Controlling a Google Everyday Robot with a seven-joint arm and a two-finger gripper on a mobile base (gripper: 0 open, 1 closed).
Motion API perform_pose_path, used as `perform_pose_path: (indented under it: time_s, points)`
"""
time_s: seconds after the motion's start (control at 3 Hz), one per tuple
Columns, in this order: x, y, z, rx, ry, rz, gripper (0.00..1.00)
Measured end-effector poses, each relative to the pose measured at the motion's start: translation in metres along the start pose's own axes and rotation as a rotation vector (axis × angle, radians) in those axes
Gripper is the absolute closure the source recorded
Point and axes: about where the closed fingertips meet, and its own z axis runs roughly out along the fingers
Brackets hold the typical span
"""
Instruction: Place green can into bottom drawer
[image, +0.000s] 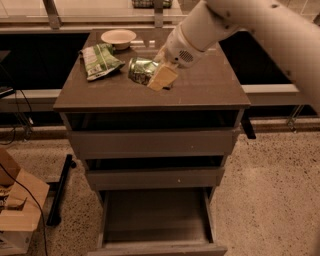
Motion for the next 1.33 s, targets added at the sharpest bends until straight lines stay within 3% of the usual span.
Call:
perform_pose_path:
  time_s: [0.33, 0.67, 1.33]
  points:
    - [-0.03, 0.076, -0.06, 0.049, -0.075, -0.031, 1.0]
    - [-0.005, 0.095, -0.064, 0.041, -0.033, 0.008, 1.0]
    - [0.039, 0.065, -0.003, 0.023, 0.014, 0.094, 1.0]
